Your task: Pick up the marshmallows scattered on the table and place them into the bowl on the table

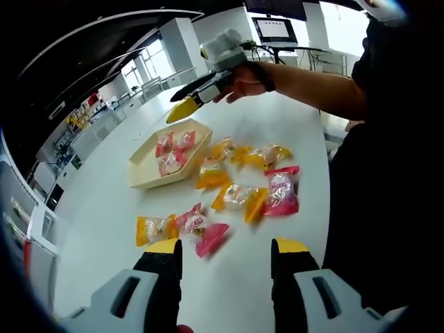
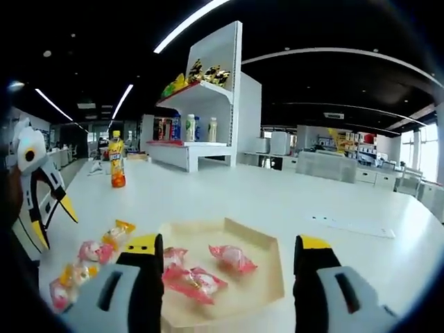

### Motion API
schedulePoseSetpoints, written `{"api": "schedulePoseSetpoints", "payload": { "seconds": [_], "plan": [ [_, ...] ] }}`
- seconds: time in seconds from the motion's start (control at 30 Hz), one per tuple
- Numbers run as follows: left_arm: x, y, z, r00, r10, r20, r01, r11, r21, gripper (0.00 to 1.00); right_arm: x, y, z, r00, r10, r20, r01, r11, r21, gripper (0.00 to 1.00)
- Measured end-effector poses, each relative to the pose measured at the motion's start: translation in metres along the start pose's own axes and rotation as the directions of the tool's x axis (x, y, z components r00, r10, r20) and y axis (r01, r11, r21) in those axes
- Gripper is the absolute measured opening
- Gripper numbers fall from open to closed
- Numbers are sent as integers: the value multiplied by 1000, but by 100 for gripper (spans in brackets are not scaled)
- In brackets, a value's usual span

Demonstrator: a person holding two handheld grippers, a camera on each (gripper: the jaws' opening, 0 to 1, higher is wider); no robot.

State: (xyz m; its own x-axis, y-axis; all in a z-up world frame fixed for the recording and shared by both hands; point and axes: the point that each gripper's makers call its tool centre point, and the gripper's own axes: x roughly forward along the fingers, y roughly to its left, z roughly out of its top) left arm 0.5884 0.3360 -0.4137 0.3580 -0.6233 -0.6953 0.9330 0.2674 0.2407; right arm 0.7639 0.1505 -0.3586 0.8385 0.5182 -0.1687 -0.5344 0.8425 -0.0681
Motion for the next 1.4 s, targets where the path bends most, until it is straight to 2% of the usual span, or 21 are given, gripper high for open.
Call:
{"api": "schedulePoseSetpoints", "payload": {
  "seconds": [0.17, 0.5, 0.57, 0.63, 0.8, 1.07, 1.4],
  "plan": [
    [1, 0, 0, 1000, -1, 1, 1, 1000, -1, 50, -3, -1, -3, 1000, 2, -19, -1, 1000, 3, 71],
    [0, 2, 0, 1000, 7, 3, -7, 1000, -9, 50, -9, 2, 4, 1000, 11, -4, -11, 1000, 4, 71],
    [0, 2, 0, 1000, 9, 5, -9, 1000, -10, 50, -10, 5, 6, 1000, 27, 5, -27, 998, 59, 71],
    [0, 3, 0, 1000, 11, 6, -11, 1000, -12, 50, -11, 6, 8, 999, 38, 7, -38, 996, 75, 71],
    [0, 5, -1, 1000, 20, 6, -20, 1000, -18, 50, -16, 12, 12, 999, 46, 11, -47, 997, 54, 70],
    [-2, 7, 5, 999, 33, 38, -32, 999, -30, 50, -22, 11, 11, 999, 37, 5, -37, 999, 24, 69],
    [-4, 9, 8, 997, 41, 59, -39, 998, -41, 50, -29, 13, 13, 999, 43, 3, -43, 999, 32, 68]
  ]
}}
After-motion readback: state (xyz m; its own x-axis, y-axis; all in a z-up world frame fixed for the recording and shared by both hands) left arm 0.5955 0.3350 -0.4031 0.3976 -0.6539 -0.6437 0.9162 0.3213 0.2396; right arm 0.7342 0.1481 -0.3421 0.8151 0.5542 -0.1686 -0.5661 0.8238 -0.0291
